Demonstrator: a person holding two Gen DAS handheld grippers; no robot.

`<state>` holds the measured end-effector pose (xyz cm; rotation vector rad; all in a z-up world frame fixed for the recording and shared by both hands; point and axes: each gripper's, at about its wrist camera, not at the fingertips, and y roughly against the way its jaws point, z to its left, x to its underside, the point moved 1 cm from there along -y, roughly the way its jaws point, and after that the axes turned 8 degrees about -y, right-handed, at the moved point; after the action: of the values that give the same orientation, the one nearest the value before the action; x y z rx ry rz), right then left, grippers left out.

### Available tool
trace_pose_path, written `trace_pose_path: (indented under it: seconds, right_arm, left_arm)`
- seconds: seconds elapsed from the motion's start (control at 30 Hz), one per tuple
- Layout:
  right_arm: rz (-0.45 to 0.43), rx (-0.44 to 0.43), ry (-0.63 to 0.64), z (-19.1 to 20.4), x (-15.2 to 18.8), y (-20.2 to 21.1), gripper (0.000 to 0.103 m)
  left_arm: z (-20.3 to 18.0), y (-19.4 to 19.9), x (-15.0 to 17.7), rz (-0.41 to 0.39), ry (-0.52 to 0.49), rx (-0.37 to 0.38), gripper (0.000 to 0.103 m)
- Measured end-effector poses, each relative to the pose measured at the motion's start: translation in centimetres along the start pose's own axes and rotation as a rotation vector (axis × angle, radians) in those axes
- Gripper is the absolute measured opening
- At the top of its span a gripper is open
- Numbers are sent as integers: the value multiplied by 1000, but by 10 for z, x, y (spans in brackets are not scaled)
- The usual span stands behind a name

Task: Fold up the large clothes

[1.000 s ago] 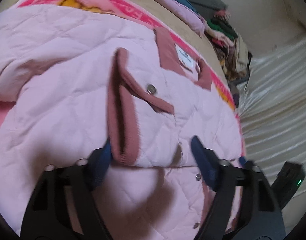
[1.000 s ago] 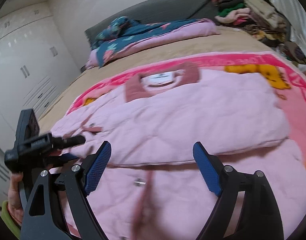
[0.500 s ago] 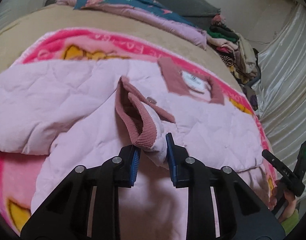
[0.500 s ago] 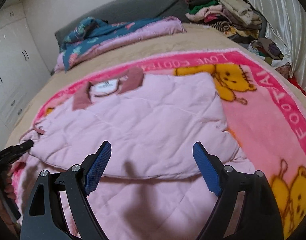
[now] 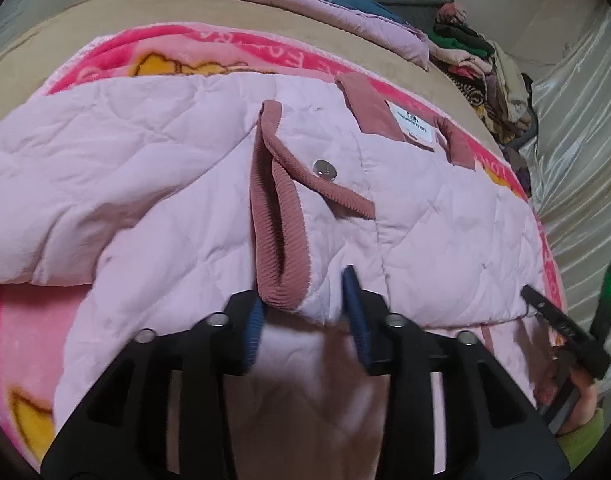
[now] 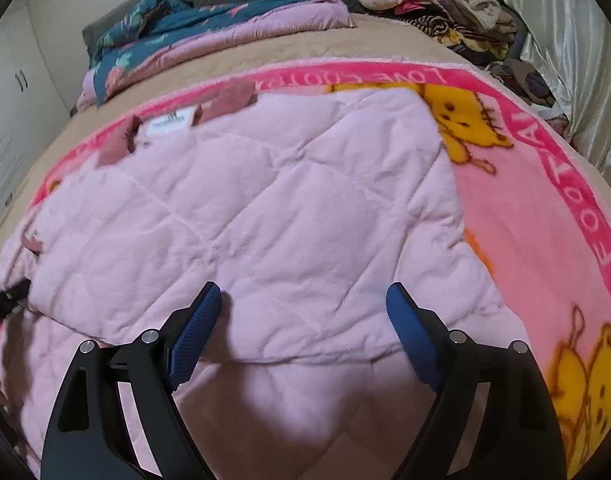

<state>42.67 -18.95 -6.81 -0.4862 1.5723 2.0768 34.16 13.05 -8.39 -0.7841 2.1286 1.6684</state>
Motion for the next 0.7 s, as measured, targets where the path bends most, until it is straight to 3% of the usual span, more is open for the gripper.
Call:
trace_pose_path:
  seconds: [0.13, 0.2, 0.27, 0.3, 0.7]
  right_arm:
    - [-30, -58, -25, 7, 5, 20, 91]
    - [-32, -81, -26, 14, 8, 27, 93]
    - [-46, -95, -16, 23, 11, 36, 94]
    - [-53, -101, -12, 27, 13, 39, 97]
    - [-92, -194, 66, 95, 34, 73, 99]
  left_arm:
    - [0, 14, 0, -9, 8, -3, 62]
    - [0, 22, 0, -19, 7, -12, 67]
    - [3, 30, 2, -31, 28, -11, 86]
    - [5, 34, 3, -34, 35, -13, 90]
    - [50, 78, 20, -93, 117, -112, 94]
